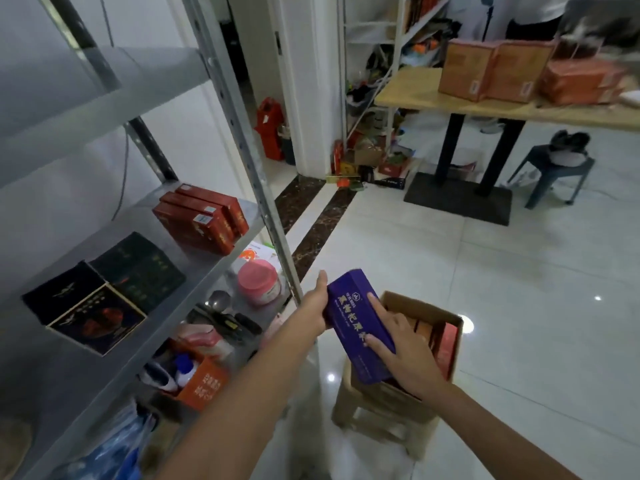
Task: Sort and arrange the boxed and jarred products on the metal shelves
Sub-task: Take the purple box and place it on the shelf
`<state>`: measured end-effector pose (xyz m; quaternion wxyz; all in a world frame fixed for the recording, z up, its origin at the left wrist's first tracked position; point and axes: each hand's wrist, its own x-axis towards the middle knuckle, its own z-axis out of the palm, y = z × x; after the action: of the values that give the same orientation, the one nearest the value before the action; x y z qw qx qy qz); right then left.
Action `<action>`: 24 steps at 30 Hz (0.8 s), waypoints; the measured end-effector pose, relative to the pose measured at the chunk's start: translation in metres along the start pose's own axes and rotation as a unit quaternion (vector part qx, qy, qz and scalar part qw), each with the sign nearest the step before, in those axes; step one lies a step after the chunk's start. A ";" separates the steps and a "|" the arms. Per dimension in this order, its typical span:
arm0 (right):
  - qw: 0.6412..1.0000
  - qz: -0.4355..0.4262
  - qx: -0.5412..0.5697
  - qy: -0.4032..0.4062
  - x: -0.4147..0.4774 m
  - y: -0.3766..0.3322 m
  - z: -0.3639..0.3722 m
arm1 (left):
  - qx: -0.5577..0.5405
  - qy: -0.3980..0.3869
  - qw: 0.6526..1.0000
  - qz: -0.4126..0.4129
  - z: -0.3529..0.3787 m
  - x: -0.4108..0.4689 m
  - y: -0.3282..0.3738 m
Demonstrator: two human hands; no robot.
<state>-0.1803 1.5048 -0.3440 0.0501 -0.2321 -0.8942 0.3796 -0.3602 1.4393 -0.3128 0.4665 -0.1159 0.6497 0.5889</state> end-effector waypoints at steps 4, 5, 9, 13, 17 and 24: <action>0.979 0.156 0.114 0.066 0.007 0.022 0.037 | 0.207 0.008 0.978 0.011 0.006 0.037 -0.017; 0.966 0.207 0.124 0.089 0.009 0.027 0.045 | 0.315 0.021 0.948 0.041 0.003 0.046 -0.023; 0.899 0.409 0.040 0.151 0.014 0.051 0.064 | 0.658 0.025 0.720 0.219 -0.030 0.083 -0.047; 0.849 0.499 -0.016 0.171 0.028 0.065 0.074 | 0.761 -0.024 0.578 0.294 -0.037 0.108 -0.043; 0.852 0.496 -0.079 0.147 0.050 0.083 0.083 | 0.786 -0.063 0.531 0.309 -0.019 0.132 -0.039; 0.832 0.506 -0.182 0.134 0.093 0.129 0.099 | 0.787 -0.080 0.513 0.333 0.027 0.197 -0.052</action>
<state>-0.2401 1.5602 -0.5125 -0.0727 -0.7059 -0.6889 0.1474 -0.4174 1.5271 -0.4899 0.1860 0.5715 0.7980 -0.0444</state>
